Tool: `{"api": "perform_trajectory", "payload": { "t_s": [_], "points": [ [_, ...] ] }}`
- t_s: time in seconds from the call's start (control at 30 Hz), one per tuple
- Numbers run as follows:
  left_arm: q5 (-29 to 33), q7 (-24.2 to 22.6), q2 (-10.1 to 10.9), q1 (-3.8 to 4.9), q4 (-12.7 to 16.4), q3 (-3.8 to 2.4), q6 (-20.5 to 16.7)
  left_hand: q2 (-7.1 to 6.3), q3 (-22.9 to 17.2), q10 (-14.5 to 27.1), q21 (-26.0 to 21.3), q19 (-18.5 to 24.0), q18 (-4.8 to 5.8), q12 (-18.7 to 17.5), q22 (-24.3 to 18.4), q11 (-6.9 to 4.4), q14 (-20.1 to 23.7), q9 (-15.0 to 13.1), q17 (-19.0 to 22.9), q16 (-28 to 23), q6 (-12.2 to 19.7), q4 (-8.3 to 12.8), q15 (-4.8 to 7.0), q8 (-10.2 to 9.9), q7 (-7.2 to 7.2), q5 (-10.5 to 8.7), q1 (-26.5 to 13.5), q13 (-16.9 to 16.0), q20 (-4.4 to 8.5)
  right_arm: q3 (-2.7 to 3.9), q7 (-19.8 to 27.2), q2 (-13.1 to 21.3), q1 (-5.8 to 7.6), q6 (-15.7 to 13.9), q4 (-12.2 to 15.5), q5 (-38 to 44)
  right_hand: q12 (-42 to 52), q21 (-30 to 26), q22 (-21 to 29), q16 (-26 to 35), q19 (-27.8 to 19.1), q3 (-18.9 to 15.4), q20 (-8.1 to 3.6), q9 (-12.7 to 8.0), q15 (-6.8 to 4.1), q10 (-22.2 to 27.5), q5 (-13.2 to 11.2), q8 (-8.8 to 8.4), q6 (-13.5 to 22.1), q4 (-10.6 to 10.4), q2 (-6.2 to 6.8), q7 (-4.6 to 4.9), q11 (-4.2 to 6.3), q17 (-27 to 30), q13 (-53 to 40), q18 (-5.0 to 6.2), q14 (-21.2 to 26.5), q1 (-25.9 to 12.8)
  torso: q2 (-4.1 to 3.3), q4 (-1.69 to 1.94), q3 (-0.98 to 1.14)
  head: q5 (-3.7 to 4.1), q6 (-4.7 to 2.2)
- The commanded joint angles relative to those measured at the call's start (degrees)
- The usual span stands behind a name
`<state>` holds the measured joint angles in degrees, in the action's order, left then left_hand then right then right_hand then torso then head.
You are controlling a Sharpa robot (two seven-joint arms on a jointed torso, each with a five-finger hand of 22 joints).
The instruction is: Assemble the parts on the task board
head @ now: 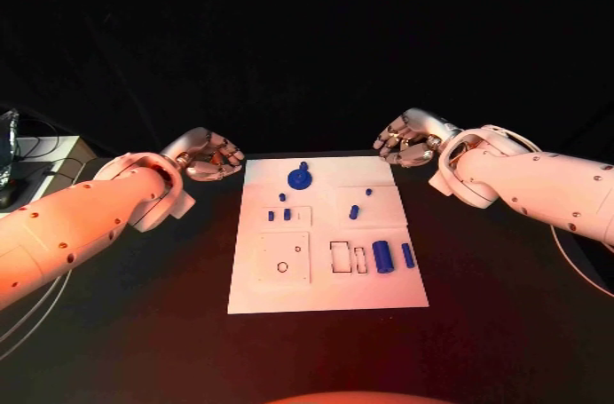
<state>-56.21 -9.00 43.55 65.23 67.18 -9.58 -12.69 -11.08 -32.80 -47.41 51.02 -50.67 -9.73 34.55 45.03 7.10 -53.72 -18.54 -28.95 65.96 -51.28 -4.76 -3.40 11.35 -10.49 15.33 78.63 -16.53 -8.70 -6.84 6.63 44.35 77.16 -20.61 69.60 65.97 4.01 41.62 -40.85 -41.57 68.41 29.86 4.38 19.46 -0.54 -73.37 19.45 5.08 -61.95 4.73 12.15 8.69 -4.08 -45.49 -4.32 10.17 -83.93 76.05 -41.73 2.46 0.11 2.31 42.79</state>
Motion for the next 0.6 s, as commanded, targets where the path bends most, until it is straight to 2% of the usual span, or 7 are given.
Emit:
{"api": "perform_trajectory", "payload": {
  "t_s": [0.03,0.1,0.2,0.37,0.47,0.53,0.6],
  "points": [
    [29.7,-7.9,1.1,-0.80,1.7,-0.30,1.7,0.69,0.0,-0.2,-0.8,0.3,-0.83,-0.3,-0.6,0.39,0.6,0.1,0.4,-1.0,0.4,-0.1,-0.14,0.3,-0.40,0.32,0.5,0.6,-0.26,-0.11,-5.0,0.1,-0.61,2.8,0.8,15.6,-0.3,6.9,-6.8,-9.3,3.2,1.0,0.11,0.2,-0.48,-0.2,-0.8,-0.31,-0.1,-0.4,0.12,-0.08,-0.10,-7.2,-0.1,-1.35,-2.5,-0.6,0.08,0.05,-0.04,1.40,-0.93],
    [35.1,-10.0,2.5,-1.74,3.4,-0.54,3.1,0.87,0.3,0.2,-1.7,0.6,-0.78,-0.8,-1.2,0.71,1.5,0.2,1.0,-2.4,0.6,0.1,-0.45,0.7,-0.69,0.34,0.8,1.4,-0.41,-0.21,-7.1,0.1,-1.31,2.1,1.5,19.9,-0.3,11.1,-11.0,-18.7,5.1,2.2,0.24,0.5,-0.34,0.2,-1.8,-0.33,0.1,-0.6,0.52,-0.09,-0.17,-14.5,0.0,-2.03,-3.2,-0.6,0.12,0.31,-0.02,1.81,-1.12],
    [38.3,-11.9,3.8,-2.73,5.5,-0.86,4.0,0.70,1.1,0.3,-2.6,0.9,-0.77,-0.9,-1.8,0.80,1.8,0.2,1.3,-3.1,0.7,-0.3,-0.63,1.1,-0.69,0.17,0.2,2.0,-0.64,-0.32,-9.0,-0.1,-1.93,2.4,2.2,23.2,-0.6,14.0,-14.1,-25.7,6.7,3.5,0.53,0.6,0.34,3.2,-3.7,-0.62,0.9,-1.5,1.47,0.32,-0.79,-19.9,0.5,-2.57,-3.6,-1.5,0.15,0.45,0.04,1.85,-1.08],
    [41.3,-13.9,5.5,-3.97,9.1,-1.63,4.1,0.26,2.3,0.0,-3.5,0.6,-0.82,-0.8,-2.4,0.69,1.7,0.1,1.4,-3.5,0.6,0.0,-0.57,1.6,-0.51,-0.03,0.4,2.4,-0.70,-0.51,-10.6,-0.4,-2.79,4.0,3.1,26.1,-0.5,15.2,-15.4,-28.6,7.4,3.9,1.06,0.6,0.74,5.9,-4.4,-1.08,2.2,-2.1,2.67,0.44,-1.27,-21.7,0.6,-2.81,-3.3,-2.0,0.17,0.37,-0.12,1.93,-0.72],
    [42.4,-14.5,6.2,-5.20,11.0,-2.71,4.1,0.18,2.6,0.0,-3.7,0.5,-0.83,-0.8,-2.6,0.66,1.7,0.1,1.4,-3.6,0.5,0.0,-0.56,1.8,-0.46,-0.08,0.4,2.6,-0.69,-0.63,-11.0,-0.5,-3.11,5.4,3.5,26.9,-0.5,15.9,-16.2,-29.9,7.8,3.6,1.30,0.6,0.90,7.3,-4.7,-1.18,2.8,-2.4,3.25,0.48,-1.46,-22.5,0.6,-2.95,-3.2,-2.2,0.16,0.44,-0.07,1.87,-0.52],
    [42.7,-14.7,6.5,-6.14,12.0,-3.76,4.3,0.14,2.7,0.0,-3.7,0.5,-0.83,-0.8,-2.7,0.65,1.6,0.1,1.4,-3.6,0.5,0.1,-0.55,1.9,-0.44,-0.08,0.5,2.6,-0.68,-0.68,-10.9,-0.7,-3.27,6.1,3.6,27.0,-0.5,16.3,-16.6,-30.2,8.1,3.4,1.34,0.6,0.93,7.6,-4.7,-1.20,3.0,-2.5,3.38,0.48,-1.49,-22.7,0.6,-3.02,-3.2,-2.2,0.14,0.44,-0.02,1.84,-0.41],
    [42.9,-14.9,6.7,-6.62,12.5,-4.37,4.4,0.27,2.8,-0.1,-3.8,0.3,-0.86,-0.8,-2.8,0.61,1.6,0.0,1.5,-3.7,0.4,0.4,-0.48,2.1,-0.41,0.04,1.0,2.8,-0.62,-0.70,-10.8,-0.8,-3.39,6.4,3.7,27.0,-0.4,16.6,-17.0,-30.6,8.3,3.2,1.38,0.6,0.95,7.8,-4.8,-1.19,3.2,-2.6,3.40,0.51,-1.51,-23.0,0.5,-3.09,-3.3,-2.2,0.10,0.39,0.00,1.77,-0.37]
  ]
}}
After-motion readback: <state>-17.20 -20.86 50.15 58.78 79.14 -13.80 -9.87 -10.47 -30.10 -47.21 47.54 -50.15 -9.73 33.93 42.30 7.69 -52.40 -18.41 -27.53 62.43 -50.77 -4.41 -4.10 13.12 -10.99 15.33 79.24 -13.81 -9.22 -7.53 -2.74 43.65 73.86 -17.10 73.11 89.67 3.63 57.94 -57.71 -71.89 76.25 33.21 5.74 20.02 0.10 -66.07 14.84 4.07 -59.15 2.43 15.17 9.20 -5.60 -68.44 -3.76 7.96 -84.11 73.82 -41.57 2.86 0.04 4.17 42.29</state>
